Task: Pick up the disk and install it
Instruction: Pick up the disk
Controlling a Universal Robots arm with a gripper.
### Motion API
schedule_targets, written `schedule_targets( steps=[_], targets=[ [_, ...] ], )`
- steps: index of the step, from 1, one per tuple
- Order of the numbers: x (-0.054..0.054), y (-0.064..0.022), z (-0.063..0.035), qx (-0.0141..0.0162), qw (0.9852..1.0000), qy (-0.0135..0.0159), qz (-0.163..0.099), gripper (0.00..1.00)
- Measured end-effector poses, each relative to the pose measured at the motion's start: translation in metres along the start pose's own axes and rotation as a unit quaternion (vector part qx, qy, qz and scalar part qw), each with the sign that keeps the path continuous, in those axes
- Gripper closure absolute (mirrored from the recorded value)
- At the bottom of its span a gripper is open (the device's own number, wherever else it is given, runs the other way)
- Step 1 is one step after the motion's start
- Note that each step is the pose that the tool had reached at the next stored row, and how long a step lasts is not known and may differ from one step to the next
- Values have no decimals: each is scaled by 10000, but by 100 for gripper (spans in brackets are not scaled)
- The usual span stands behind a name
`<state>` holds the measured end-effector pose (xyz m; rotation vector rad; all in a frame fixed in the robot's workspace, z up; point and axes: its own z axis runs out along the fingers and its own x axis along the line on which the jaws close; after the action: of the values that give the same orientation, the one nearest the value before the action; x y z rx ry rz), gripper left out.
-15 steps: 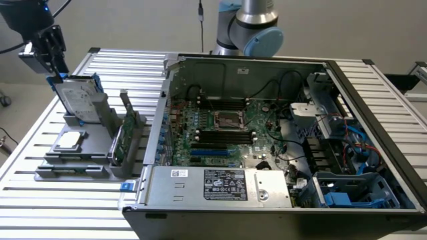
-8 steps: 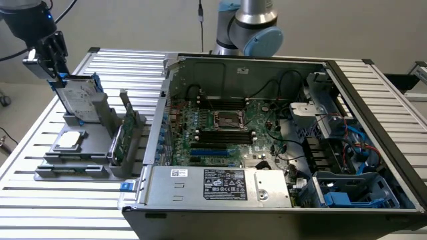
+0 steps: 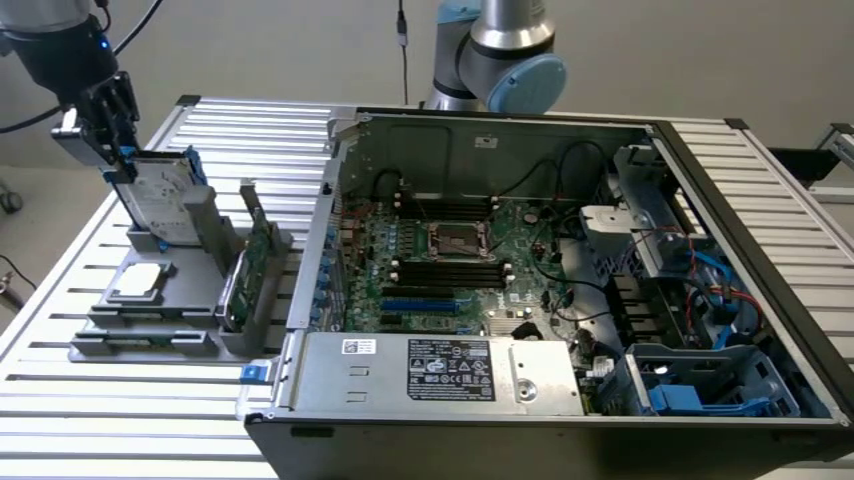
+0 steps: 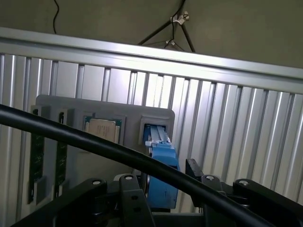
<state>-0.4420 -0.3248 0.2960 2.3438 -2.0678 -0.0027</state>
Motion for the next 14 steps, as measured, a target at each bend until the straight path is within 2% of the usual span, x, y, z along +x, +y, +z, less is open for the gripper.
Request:
schedule_targets(
  steps=[14],
  targets=[
    [0, 0, 25, -2, 9998, 2, 178, 52]
  ],
)
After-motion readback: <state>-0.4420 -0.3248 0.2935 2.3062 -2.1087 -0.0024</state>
